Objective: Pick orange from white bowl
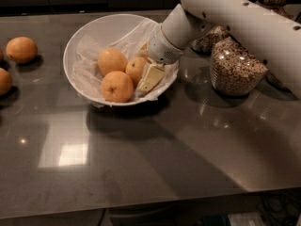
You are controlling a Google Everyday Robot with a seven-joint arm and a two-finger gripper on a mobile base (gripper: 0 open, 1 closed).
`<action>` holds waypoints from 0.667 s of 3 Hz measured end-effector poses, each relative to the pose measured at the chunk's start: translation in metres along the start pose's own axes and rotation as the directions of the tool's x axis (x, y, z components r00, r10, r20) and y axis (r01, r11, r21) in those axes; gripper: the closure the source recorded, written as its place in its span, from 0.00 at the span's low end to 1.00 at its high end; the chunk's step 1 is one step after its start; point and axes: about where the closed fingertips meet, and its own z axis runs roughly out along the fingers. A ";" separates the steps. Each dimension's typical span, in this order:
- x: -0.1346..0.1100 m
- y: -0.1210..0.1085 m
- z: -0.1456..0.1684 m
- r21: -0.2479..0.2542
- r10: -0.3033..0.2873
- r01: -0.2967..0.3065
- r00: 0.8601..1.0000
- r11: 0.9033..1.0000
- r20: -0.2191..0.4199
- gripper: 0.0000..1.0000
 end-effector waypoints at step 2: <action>0.008 -0.003 0.005 0.002 0.009 -0.009 1.000 1.000 -0.014 0.73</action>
Offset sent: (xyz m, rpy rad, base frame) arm 0.0118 -0.0116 -0.0106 -0.0266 -0.0070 -0.0330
